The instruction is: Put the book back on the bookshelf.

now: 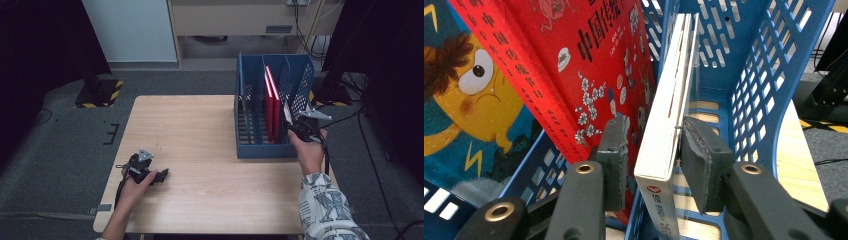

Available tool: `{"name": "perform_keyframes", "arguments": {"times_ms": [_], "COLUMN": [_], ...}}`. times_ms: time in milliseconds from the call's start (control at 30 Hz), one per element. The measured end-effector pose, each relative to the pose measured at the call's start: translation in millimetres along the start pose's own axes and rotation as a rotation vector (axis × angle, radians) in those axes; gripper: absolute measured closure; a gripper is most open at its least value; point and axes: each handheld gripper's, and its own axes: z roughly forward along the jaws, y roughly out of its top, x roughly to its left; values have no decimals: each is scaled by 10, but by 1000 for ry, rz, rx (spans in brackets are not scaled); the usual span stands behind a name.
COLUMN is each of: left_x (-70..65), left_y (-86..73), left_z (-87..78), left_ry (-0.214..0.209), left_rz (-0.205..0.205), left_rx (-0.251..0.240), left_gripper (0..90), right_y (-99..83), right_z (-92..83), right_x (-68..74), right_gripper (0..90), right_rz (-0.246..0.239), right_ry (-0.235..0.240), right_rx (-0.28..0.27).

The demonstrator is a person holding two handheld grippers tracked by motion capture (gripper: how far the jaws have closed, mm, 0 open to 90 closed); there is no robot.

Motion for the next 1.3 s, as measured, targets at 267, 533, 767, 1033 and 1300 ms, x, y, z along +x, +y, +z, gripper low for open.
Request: {"name": "perform_keyframes", "arguments": {"times_ms": [267,533,767,1033,1300], "left_x": [0,-1,-1,-2,-2], "left_y": [0,0,0,0,0], "left_z": [0,0,0,0,0], "left_ry": [-1,-1,-2,-1,-2], "left_rz": [1,2,2,2,2], "left_rx": [0,0,0,0,0], "left_gripper": [0,0,0,0,0], "right_y": [6,14,4,-3,-4], "right_z": [-11,-47,-82,-185,-274], "right_x": [1,-12,-35,-62,-10], "right_gripper": [569,397,260,168,112], "right_rz": [18,35,50,44,24], "right_ry": [16,44,81,112,135], "right_rx": [-7,-17,-2,-20,-25]}}
